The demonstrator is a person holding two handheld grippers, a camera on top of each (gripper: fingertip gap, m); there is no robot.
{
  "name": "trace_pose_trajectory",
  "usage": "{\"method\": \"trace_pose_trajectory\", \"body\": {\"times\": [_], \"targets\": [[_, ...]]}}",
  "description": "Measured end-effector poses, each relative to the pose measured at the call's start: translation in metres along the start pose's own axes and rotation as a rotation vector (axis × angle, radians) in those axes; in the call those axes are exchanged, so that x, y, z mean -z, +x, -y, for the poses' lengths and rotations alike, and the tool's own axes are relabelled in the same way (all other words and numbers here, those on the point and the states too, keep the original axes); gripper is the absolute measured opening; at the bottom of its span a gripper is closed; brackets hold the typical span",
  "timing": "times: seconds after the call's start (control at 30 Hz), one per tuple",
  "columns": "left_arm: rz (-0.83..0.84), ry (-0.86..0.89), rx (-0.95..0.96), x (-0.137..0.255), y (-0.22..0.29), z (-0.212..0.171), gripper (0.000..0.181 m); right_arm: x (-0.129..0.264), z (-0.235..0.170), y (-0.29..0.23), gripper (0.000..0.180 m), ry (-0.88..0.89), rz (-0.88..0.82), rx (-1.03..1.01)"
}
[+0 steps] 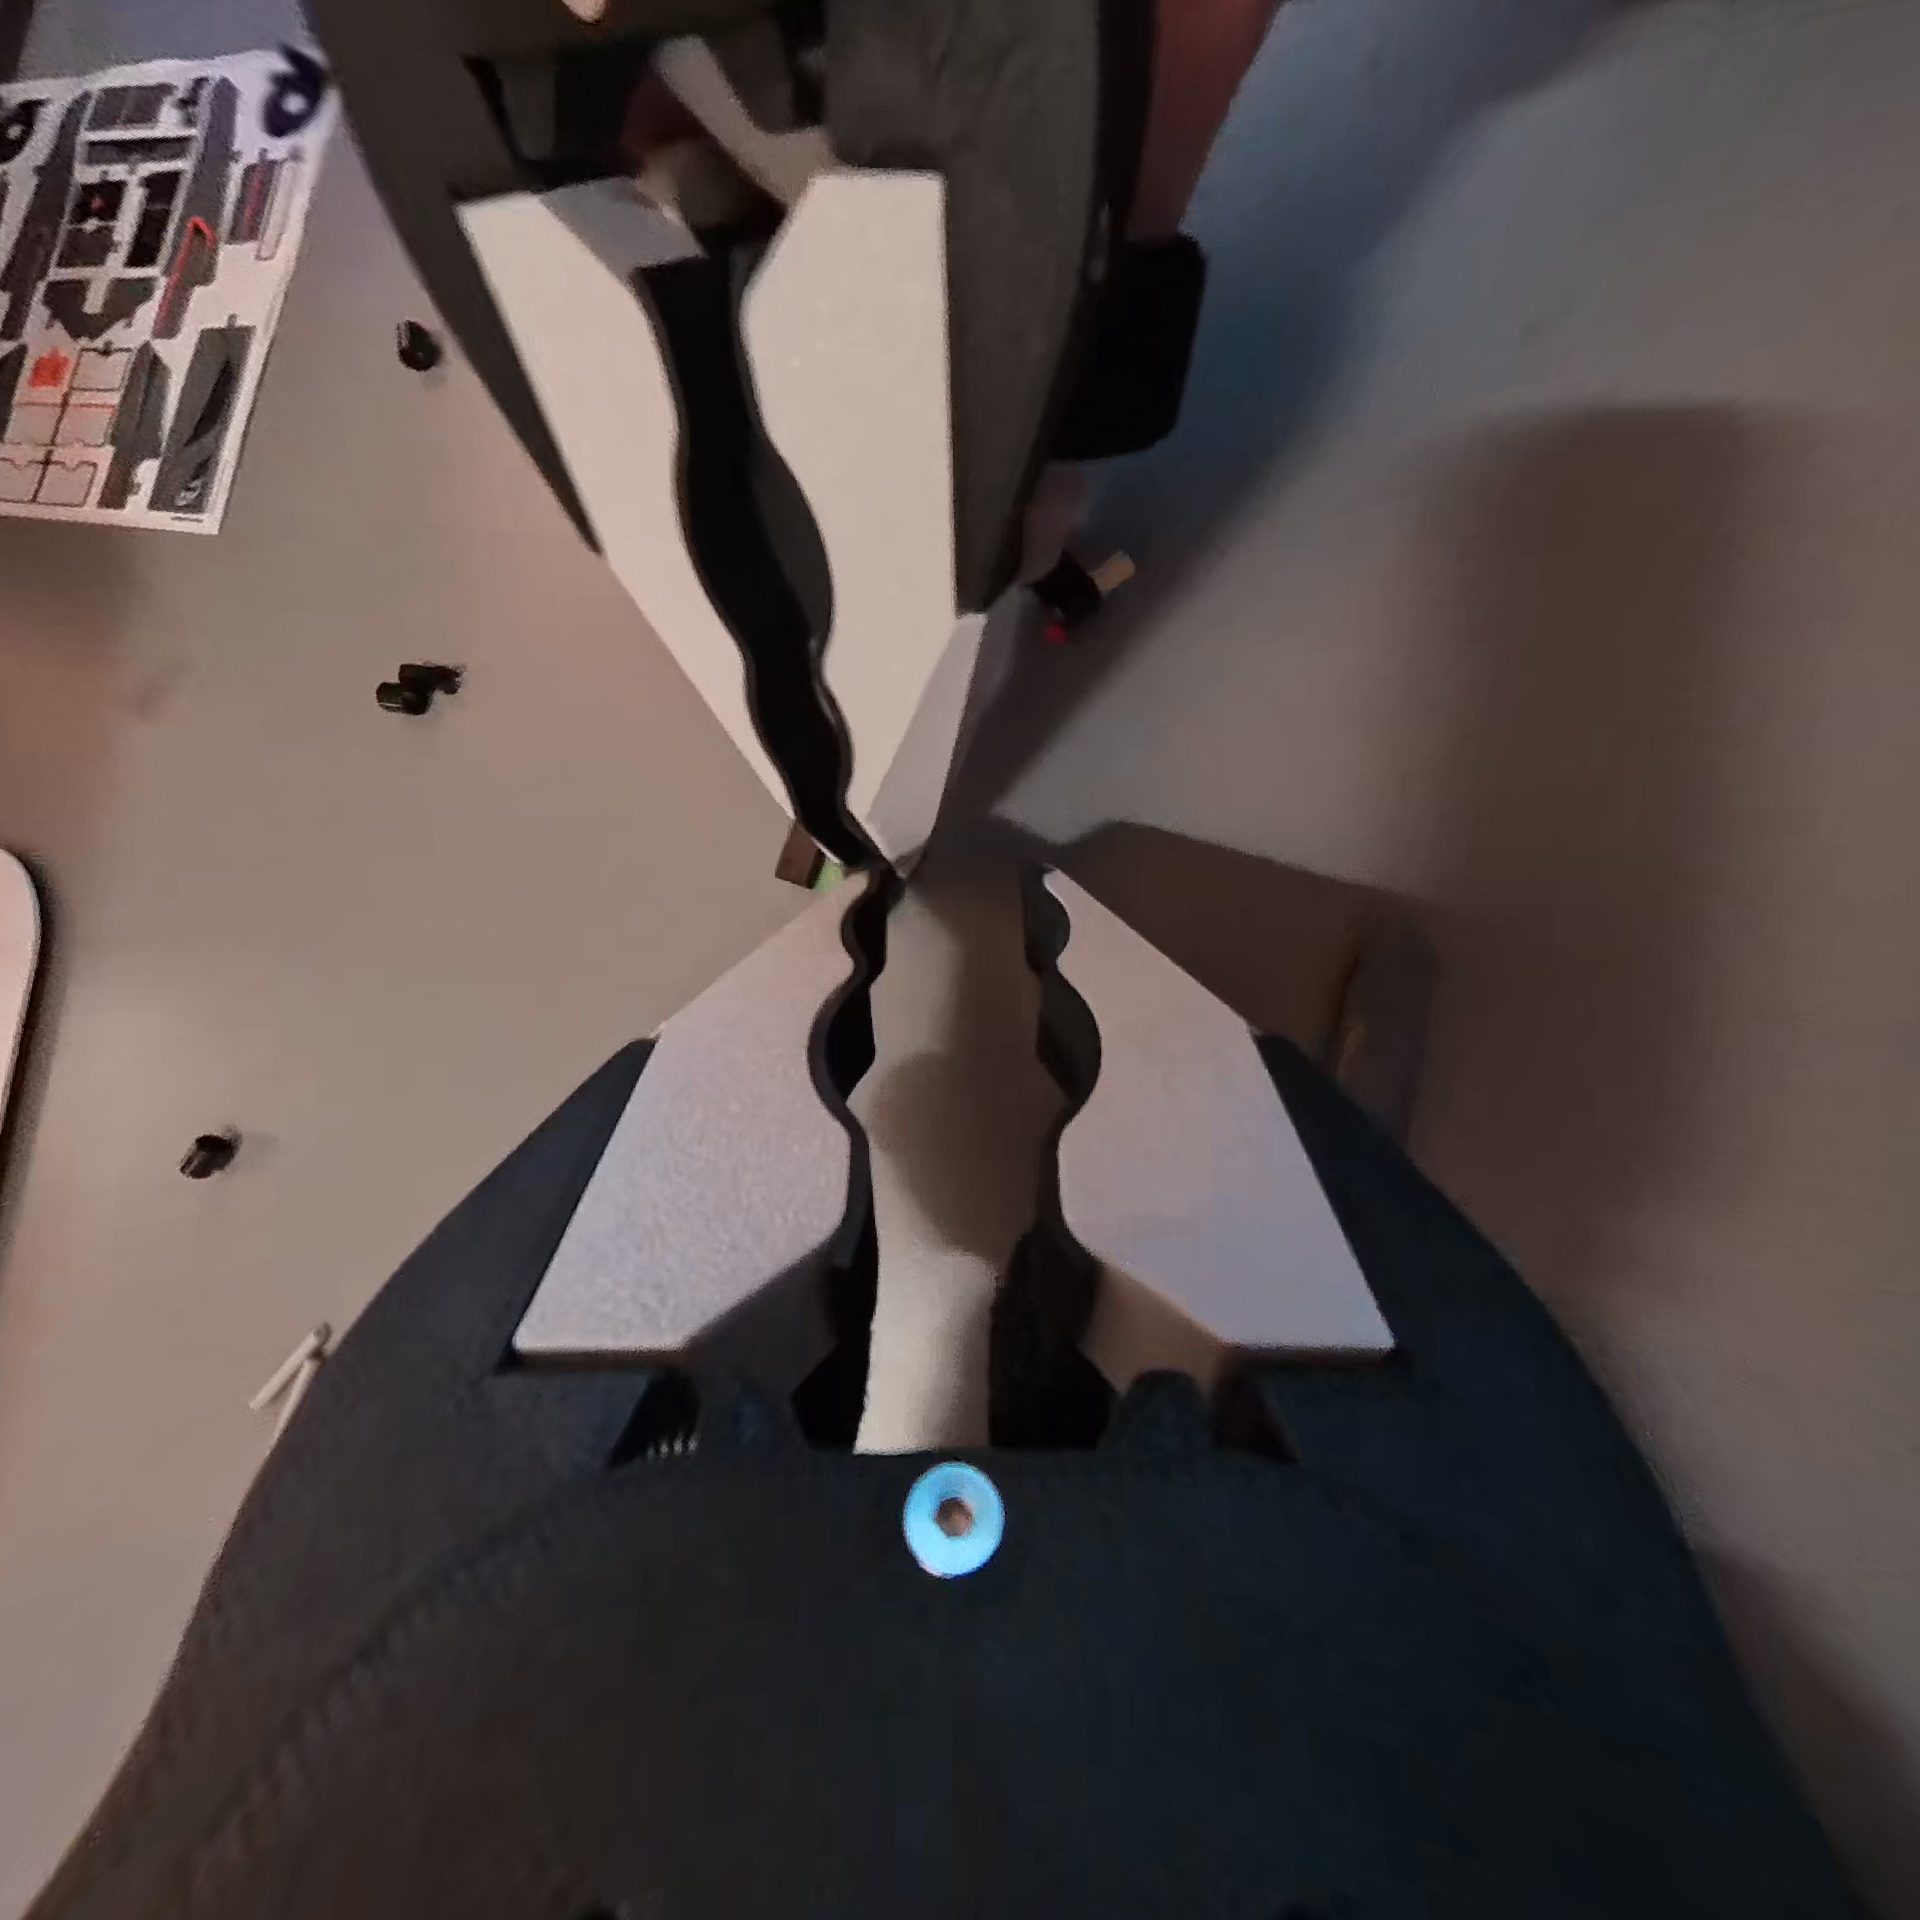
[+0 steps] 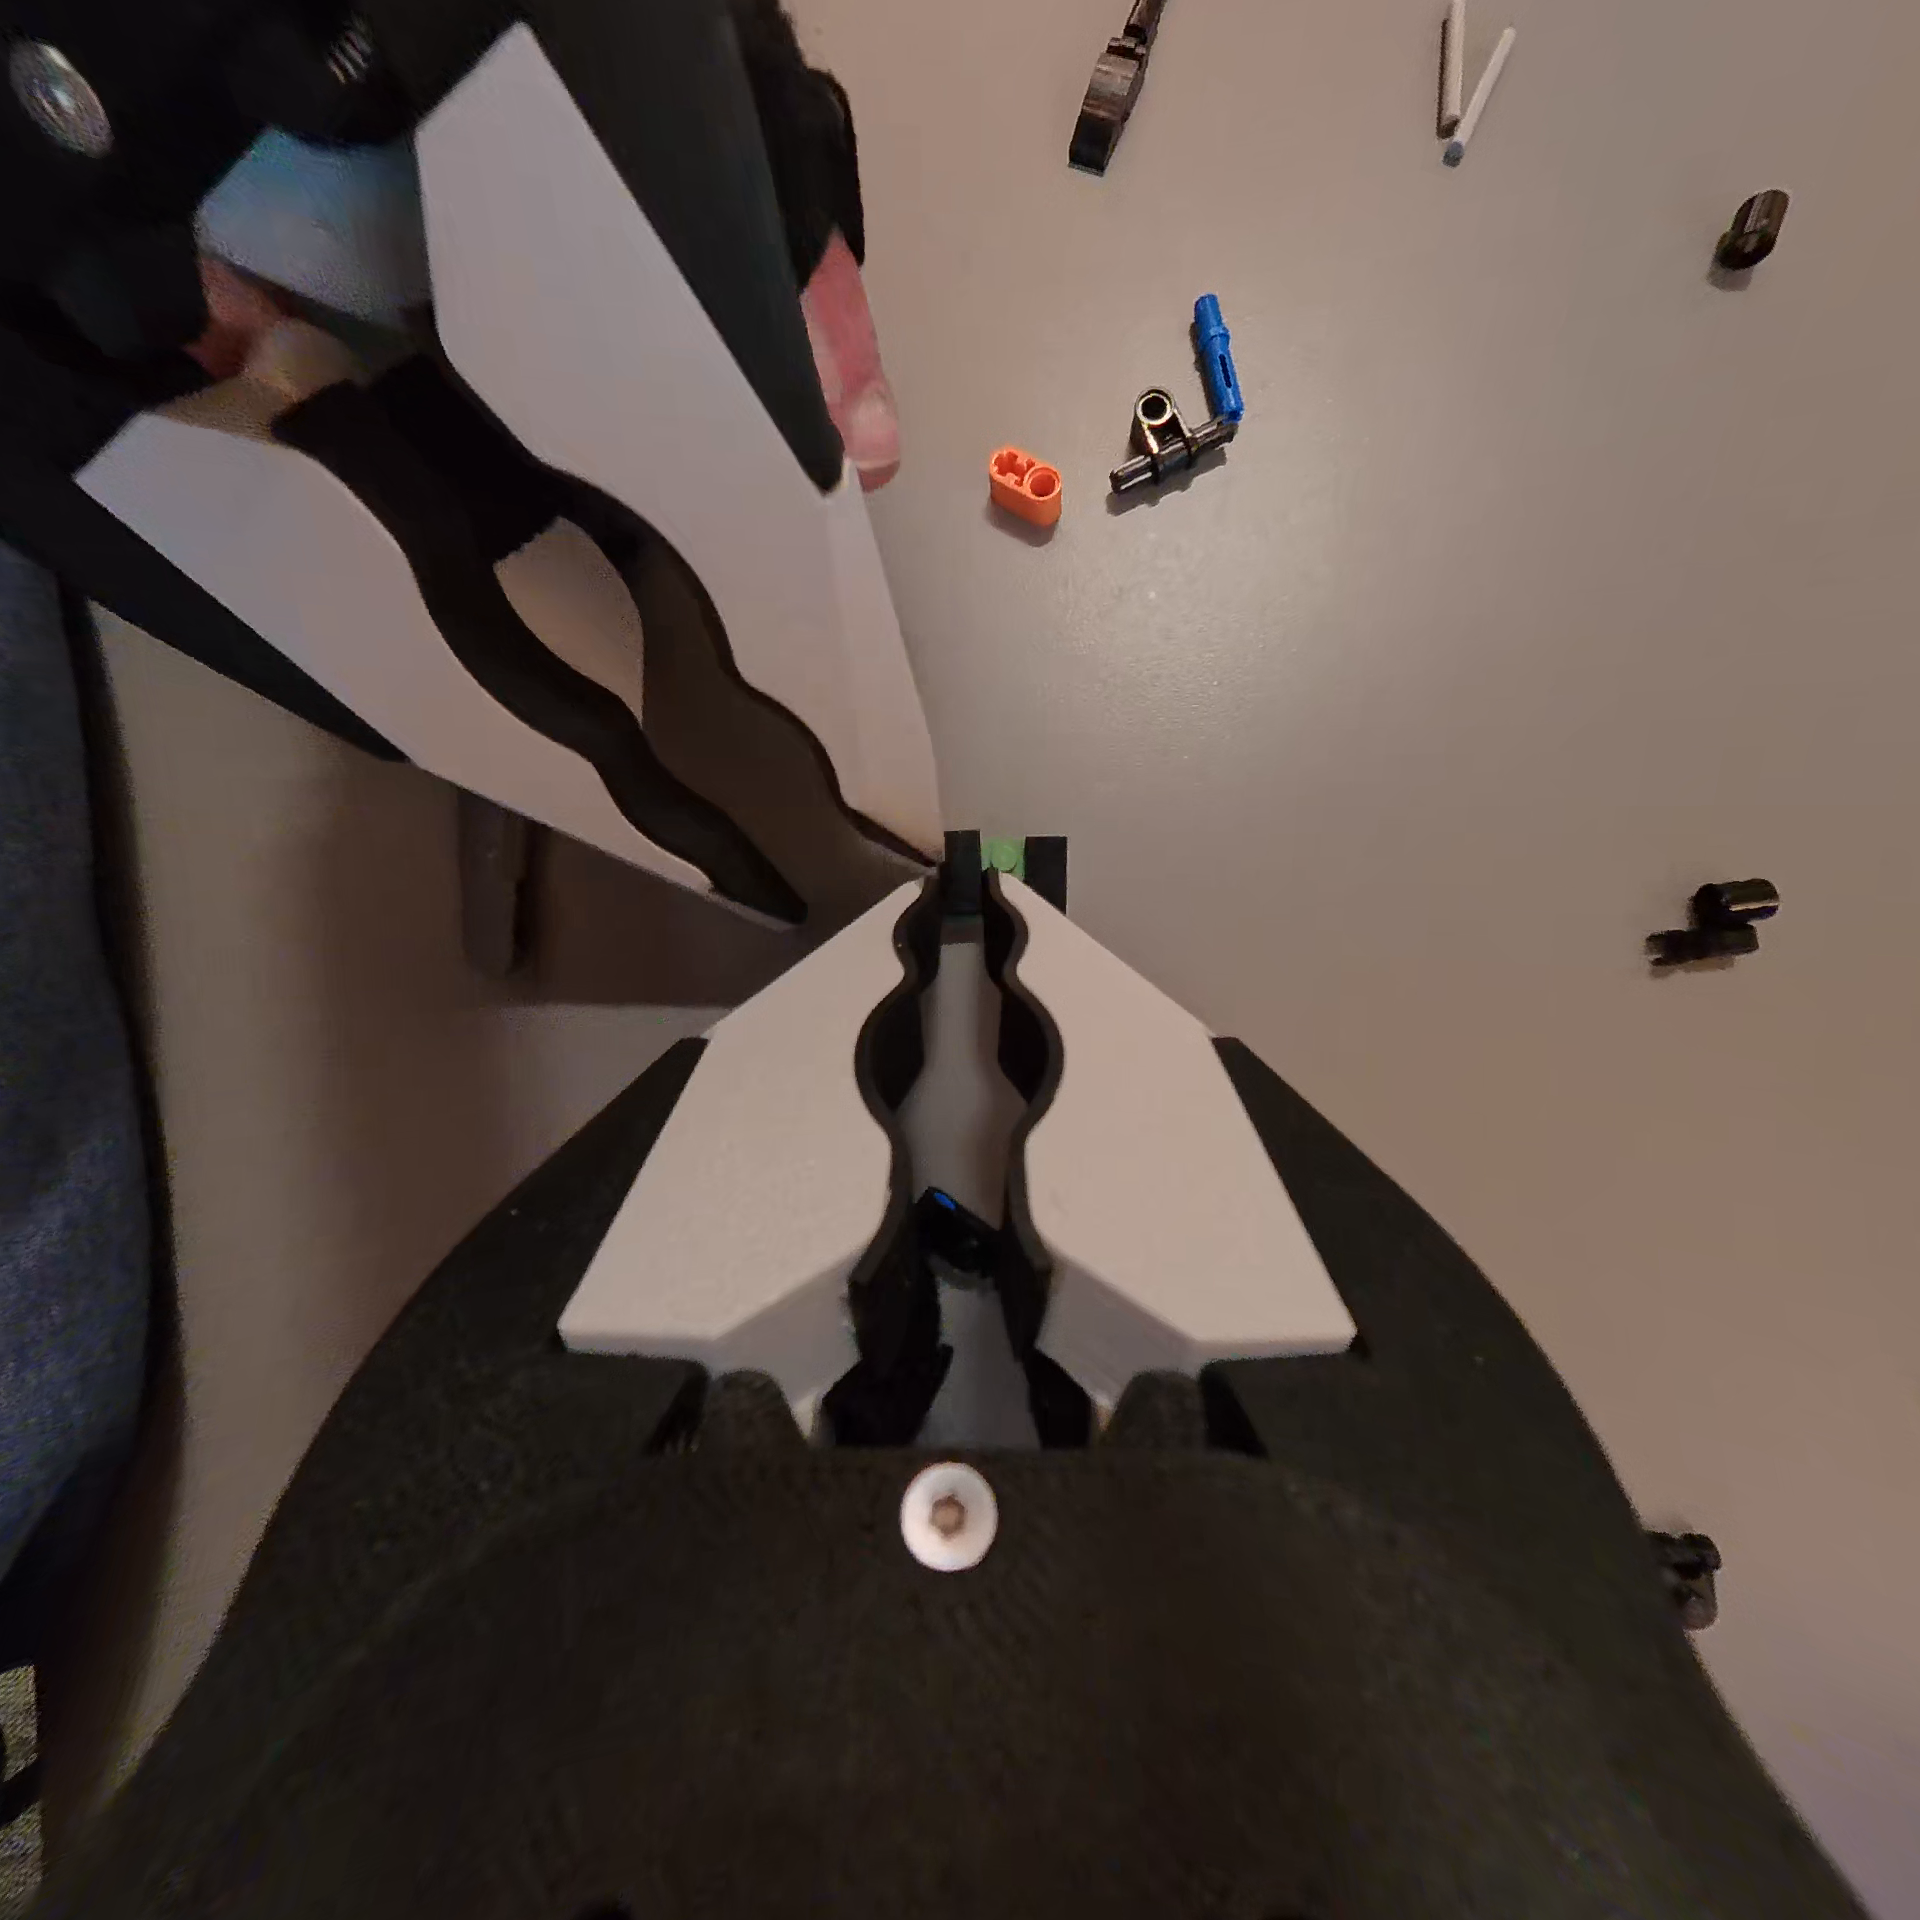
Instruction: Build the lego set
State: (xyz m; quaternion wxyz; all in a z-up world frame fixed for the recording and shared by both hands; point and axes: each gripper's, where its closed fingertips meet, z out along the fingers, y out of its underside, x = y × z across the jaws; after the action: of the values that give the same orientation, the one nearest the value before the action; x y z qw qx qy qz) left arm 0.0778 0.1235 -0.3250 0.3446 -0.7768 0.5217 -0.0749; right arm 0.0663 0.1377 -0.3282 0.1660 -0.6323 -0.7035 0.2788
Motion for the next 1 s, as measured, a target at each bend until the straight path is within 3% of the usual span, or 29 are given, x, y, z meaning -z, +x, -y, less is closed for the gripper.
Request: {"method": "trace_pose_trajectory", "body": {"times": [0.53,0.87,1.0], "targets": [[0.01,-0.023,-0.058,-0.004,-0.004,-0.001,0.022,0.001,-0.002,-0.001,0.005,0.011,-0.022,0.008],[0.089,-0.042,-0.13,-0.005,-0.014,-0.002,0.0,0.001,-0.002,-0.001,0.006,0.009,-0.062,0.019],[0.088,-0.048,-0.135,-0.005,-0.014,-0.002,0.0,0.001,-0.002,-0.001,0.006,0.019,-0.058,0.009]]}}
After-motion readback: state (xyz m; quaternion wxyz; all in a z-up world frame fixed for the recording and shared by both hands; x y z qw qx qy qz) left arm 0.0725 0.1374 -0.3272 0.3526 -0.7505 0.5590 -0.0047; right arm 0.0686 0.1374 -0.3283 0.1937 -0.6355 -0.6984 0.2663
